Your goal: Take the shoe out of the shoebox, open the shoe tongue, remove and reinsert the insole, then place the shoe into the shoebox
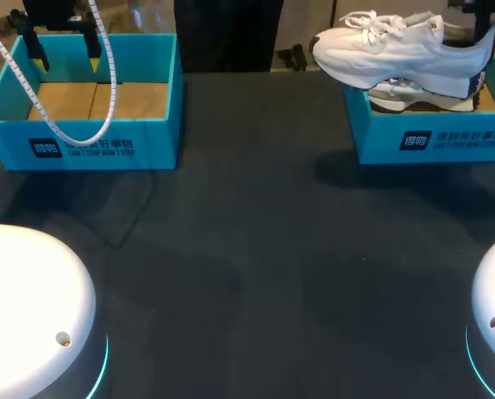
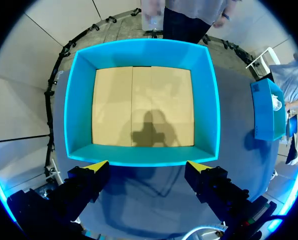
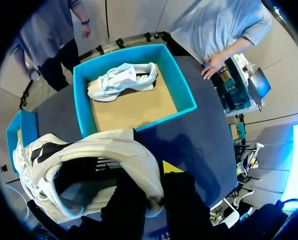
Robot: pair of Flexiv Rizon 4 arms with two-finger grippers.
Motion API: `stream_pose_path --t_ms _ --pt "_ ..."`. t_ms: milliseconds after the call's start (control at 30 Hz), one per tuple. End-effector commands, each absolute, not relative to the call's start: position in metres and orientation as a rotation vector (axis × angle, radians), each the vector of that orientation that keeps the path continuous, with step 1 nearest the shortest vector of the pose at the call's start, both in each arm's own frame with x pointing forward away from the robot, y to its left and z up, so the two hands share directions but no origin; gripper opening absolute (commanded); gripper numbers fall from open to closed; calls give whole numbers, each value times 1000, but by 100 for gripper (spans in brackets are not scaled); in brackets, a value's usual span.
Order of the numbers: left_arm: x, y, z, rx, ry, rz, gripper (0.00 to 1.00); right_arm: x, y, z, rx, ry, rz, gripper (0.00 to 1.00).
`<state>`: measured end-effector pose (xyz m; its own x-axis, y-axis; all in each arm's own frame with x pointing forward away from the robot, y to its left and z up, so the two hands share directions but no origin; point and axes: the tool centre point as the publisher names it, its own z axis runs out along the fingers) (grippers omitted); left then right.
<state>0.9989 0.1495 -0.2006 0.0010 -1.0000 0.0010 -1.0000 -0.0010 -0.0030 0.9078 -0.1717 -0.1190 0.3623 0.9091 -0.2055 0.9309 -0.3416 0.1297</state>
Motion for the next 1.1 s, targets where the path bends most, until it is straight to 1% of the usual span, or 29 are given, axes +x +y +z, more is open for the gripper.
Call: stream_pose_path --t_ms 33,133,400,667,733,1100 --pt "999 150 -200 -2221 2220 -3 100 907 -172 -117 2400 1651 -137 0" --pt "999 150 -200 -2221 2220 -3 100 895 -159 -119 2384 1669 -116 0" --pt "999 150 -200 -2221 2220 -3 100 824 -104 -138 2376 1650 -117 0" --pt "999 150 -200 -2221 2220 -3 100 774 -61 -167 2386 1600 -161 0" --pt "999 150 -200 -2221 2220 -3 100 771 -51 -177 2363 1686 -210 0" --pt "999 150 -200 -2221 2220 -3 100 771 -51 -177 2363 1686 -210 0"
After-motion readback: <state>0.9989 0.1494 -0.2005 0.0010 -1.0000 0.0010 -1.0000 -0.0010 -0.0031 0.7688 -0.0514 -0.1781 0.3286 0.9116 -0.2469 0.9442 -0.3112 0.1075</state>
